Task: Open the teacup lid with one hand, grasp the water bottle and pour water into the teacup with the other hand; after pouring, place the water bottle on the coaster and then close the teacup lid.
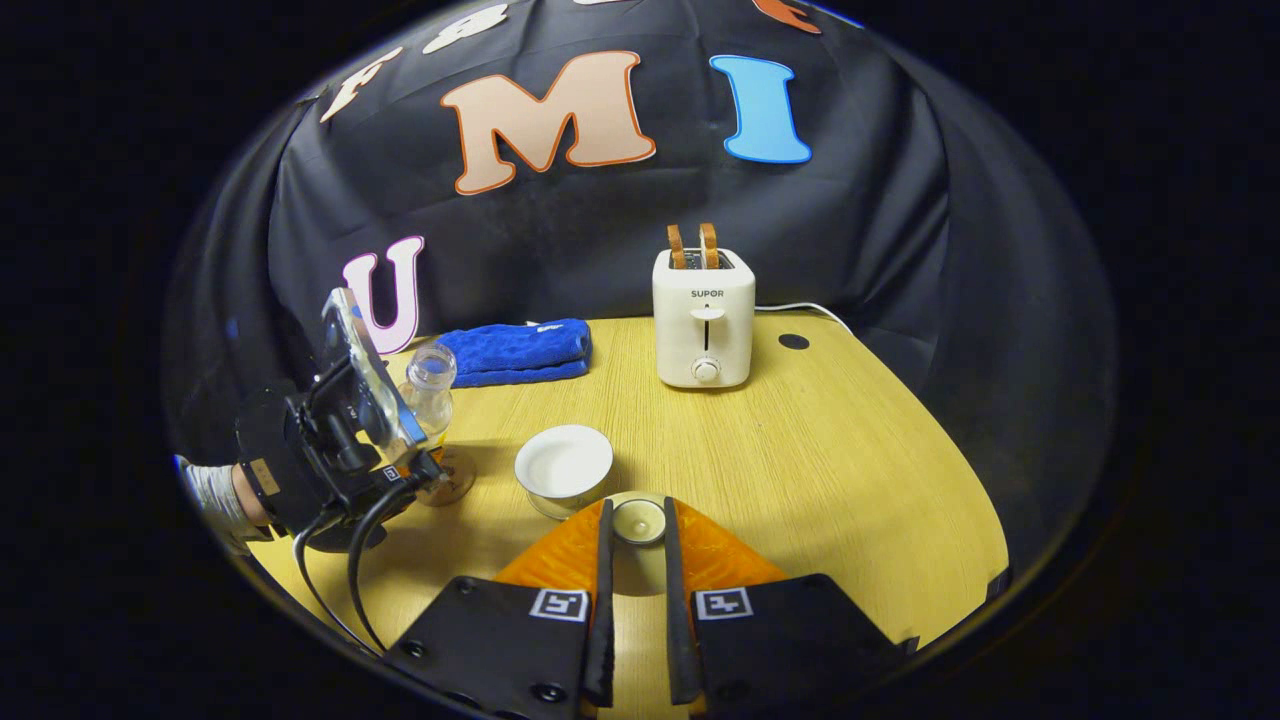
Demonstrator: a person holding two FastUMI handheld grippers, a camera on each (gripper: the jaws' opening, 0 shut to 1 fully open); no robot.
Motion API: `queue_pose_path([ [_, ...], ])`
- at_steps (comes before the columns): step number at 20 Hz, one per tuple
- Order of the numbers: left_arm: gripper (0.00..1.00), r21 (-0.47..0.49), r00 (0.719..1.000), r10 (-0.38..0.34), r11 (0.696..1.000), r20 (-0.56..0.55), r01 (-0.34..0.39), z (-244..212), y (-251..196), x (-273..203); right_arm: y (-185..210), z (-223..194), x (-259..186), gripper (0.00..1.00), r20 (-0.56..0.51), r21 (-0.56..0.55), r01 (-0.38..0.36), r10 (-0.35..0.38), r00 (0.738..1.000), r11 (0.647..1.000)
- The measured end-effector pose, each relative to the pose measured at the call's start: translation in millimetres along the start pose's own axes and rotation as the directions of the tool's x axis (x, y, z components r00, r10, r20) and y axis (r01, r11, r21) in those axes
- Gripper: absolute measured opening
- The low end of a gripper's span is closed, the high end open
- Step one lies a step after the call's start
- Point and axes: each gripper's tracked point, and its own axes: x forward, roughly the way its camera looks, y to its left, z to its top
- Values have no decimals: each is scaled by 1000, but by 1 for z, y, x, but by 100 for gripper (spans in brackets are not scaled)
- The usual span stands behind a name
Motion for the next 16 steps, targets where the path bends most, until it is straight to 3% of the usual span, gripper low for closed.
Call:
queue_pose_path([
  [8,67,248,995,14,969,-103,12,-8,0,5,-17,-10,0,25,-14,20,-31,31,999,999],
  [16,67,460,987,21,886,-162,57,-4,7,15,-27,-18,-3,24,-29,15,-61,61,998,998],
])
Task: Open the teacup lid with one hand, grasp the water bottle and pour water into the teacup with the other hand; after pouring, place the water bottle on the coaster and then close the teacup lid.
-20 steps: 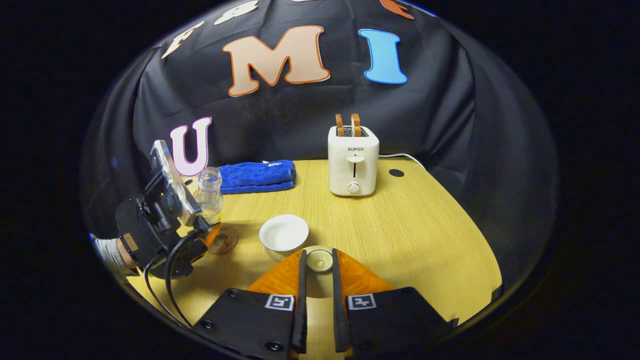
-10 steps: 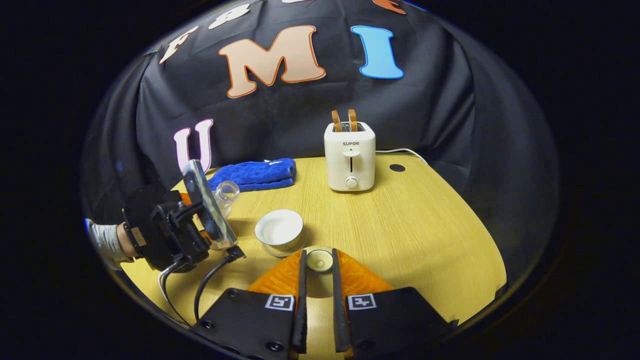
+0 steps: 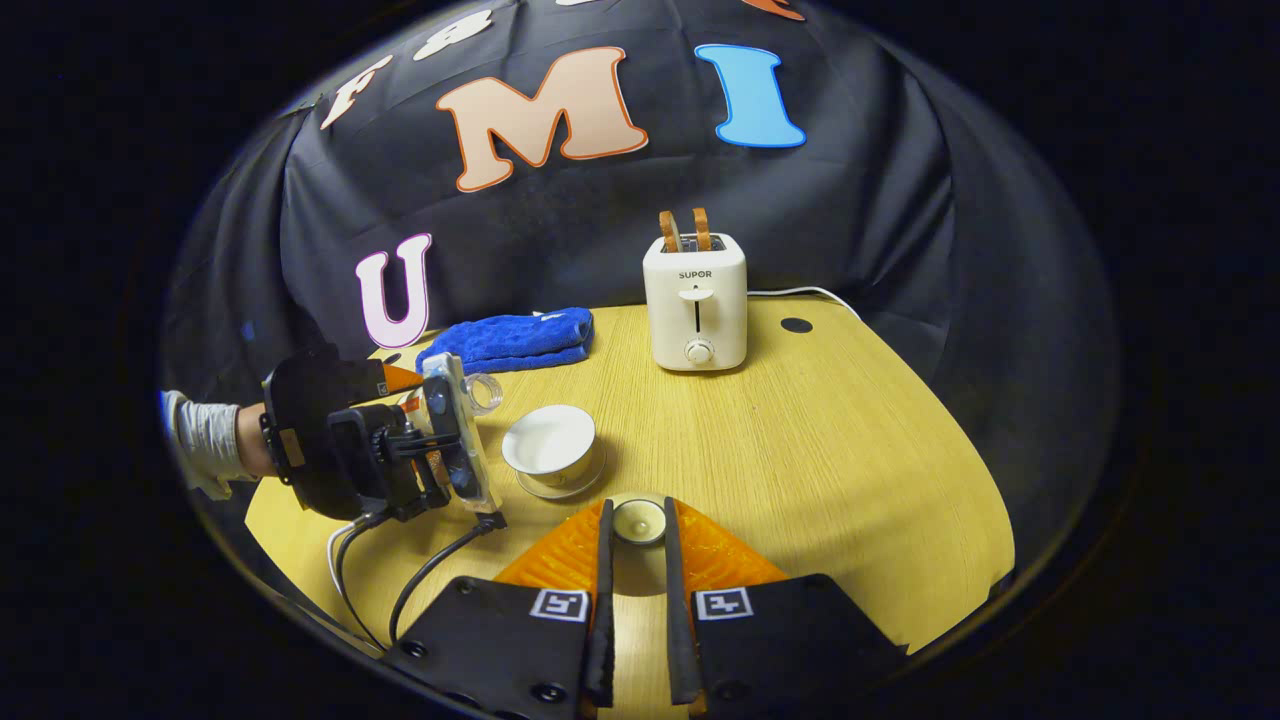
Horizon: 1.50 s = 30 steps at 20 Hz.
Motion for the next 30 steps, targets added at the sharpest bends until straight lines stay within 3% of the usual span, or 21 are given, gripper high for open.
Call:
queue_pose_path([
  [9,67,222,996,44,975,-72,-27,6,14,-9,-10,-5,1,23,5,0,-2,2,1000,1000],
  [14,67,350,994,54,936,-92,-19,13,19,-13,-12,-9,-1,24,9,2,-13,13,1000,1000],
  [29,67,567,979,114,824,-167,1,25,44,-24,-22,-15,-7,23,7,23,-27,26,1000,999],
  [30,67,577,978,115,817,-172,5,25,45,-24,-22,-16,-8,27,5,22,-29,28,1000,999],
])
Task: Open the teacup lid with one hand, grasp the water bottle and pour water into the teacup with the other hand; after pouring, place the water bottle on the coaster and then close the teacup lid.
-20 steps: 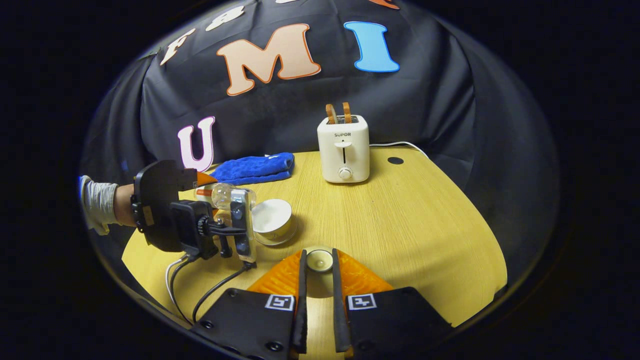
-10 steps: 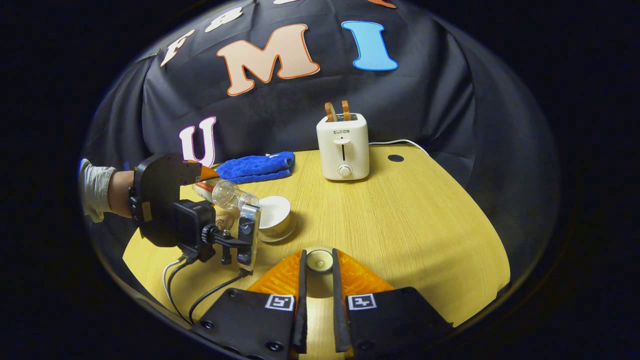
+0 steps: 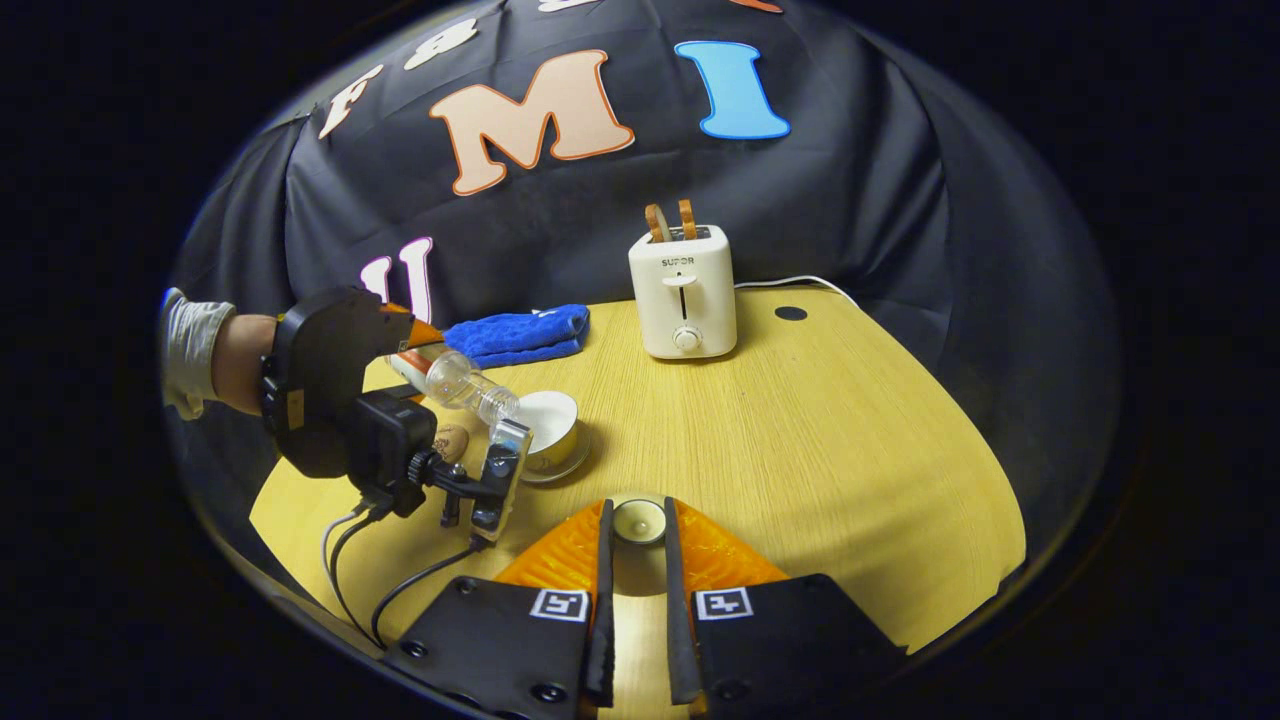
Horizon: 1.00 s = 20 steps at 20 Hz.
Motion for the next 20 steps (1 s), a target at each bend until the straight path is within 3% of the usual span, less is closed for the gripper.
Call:
queue_pose_path([
  [12,67,143,997,2,990,-72,8,-5,18,-3,5,1,3,23,-13,-34,-15,15,1000,999],
  [17,67,138,998,-21,990,-55,29,-1,16,-4,10,-1,5,23,-24,-35,-16,15,1000,999],
  [20,67,76,999,-43,996,-14,44,4,7,-5,12,-1,5,25,-27,-43,-13,12,1000,999],
])
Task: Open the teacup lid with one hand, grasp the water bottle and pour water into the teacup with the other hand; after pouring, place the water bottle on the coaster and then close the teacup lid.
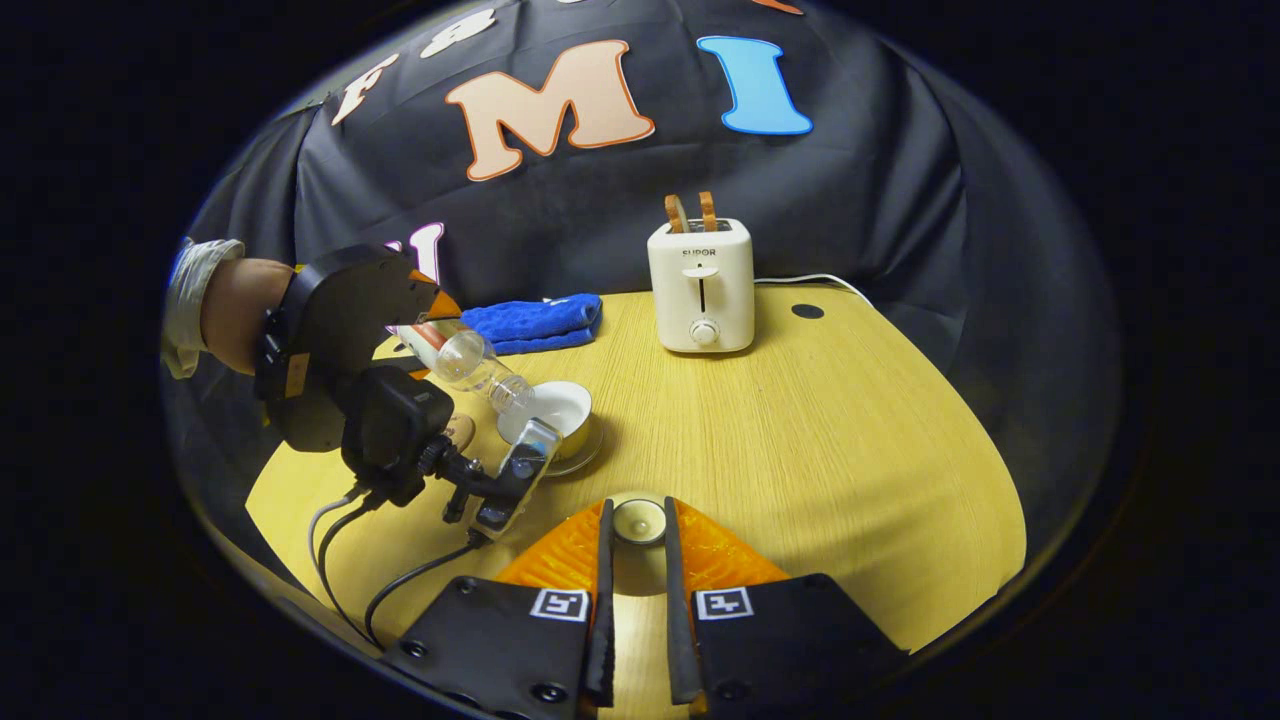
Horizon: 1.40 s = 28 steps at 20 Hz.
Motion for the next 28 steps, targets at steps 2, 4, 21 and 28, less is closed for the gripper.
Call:
queue_pose_path([
  [2,67,-85,998,0,996,57,5,7,-6,-1,0,1,0,23,-1,2,6,-6,1000,1000],
  [4,66,-201,995,-14,979,103,35,11,-15,0,1,0,-1,24,-8,9,10,-10,1000,1000],
  [21,67,-932,937,151,235,316,276,26,-51,2,29,10,0,25,-57,-72,47,-51,997,996],
  [28,66,-927,903,270,-76,335,367,23,-42,-6,44,16,8,24,-71,-102,52,-59,996,993],
])
